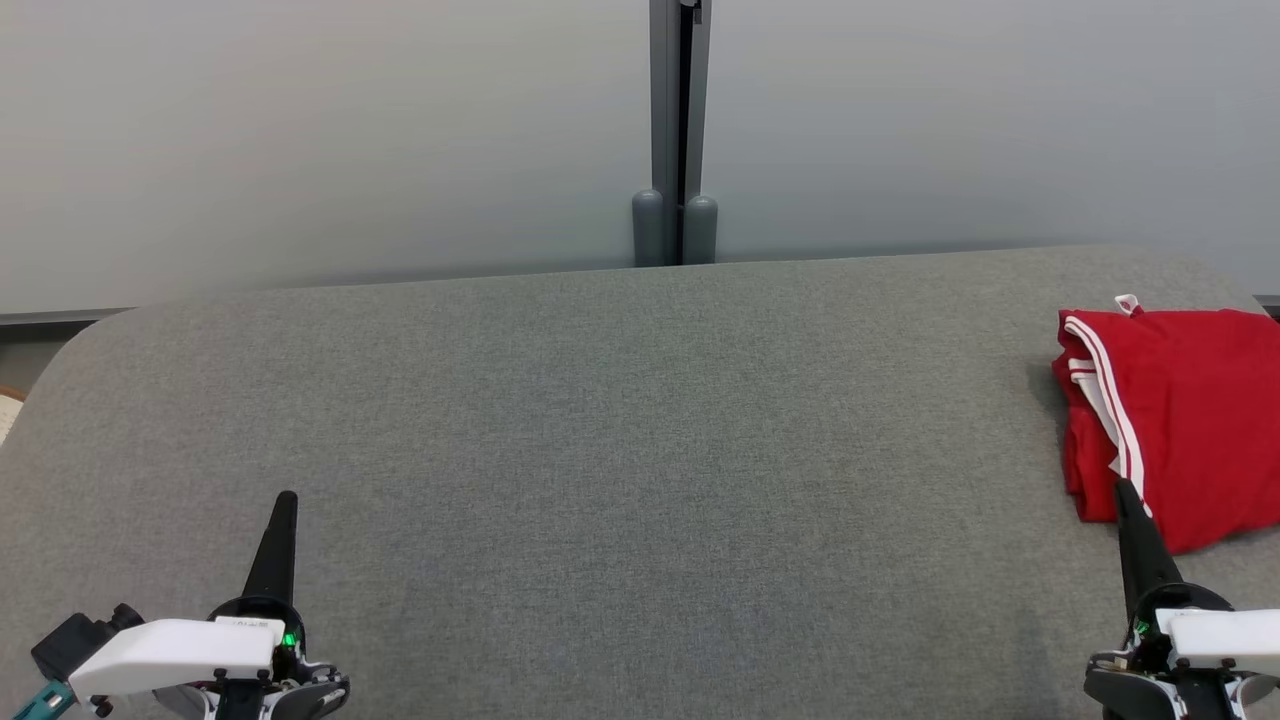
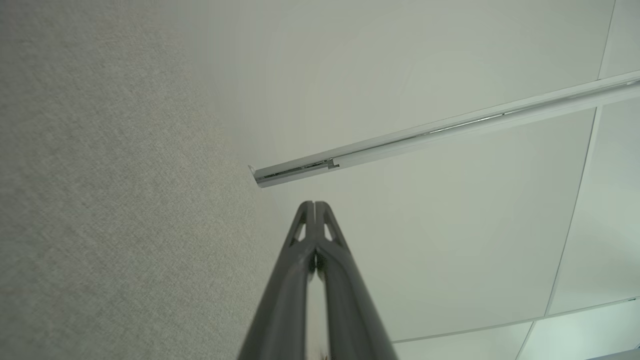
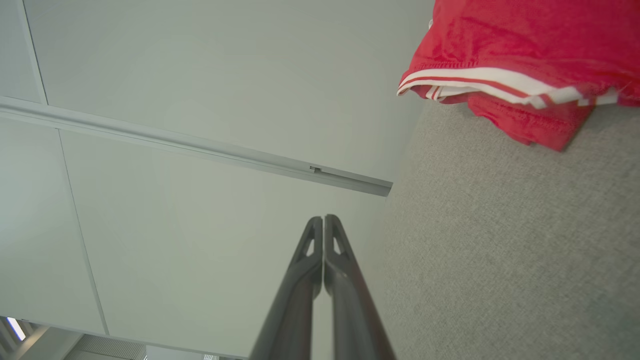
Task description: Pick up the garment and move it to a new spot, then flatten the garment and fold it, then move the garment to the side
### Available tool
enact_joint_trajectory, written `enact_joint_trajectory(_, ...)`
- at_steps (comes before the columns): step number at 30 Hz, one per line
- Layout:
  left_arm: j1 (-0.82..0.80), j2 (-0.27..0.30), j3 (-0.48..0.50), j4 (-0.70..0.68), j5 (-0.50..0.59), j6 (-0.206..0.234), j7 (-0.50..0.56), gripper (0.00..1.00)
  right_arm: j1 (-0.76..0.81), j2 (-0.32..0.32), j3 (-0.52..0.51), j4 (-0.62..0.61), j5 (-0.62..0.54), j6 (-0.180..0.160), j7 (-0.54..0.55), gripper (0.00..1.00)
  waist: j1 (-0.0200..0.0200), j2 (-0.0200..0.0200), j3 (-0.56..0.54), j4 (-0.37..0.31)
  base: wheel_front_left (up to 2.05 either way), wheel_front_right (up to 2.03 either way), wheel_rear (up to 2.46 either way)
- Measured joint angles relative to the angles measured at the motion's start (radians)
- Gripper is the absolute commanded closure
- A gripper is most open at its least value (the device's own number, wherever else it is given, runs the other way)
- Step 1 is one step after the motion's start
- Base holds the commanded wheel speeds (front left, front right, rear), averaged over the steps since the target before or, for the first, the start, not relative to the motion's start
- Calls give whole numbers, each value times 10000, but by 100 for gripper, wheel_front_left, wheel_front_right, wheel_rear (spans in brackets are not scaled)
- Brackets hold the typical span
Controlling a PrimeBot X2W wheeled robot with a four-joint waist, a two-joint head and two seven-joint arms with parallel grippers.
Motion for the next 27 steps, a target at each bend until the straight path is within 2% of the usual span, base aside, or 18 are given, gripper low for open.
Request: enact_joint_trajectory(27,-416,-155,431,12,-1710,-192,441,100,-639,-21,-2,594,2002,0,46,100,0,0,284,-204,0,0,0)
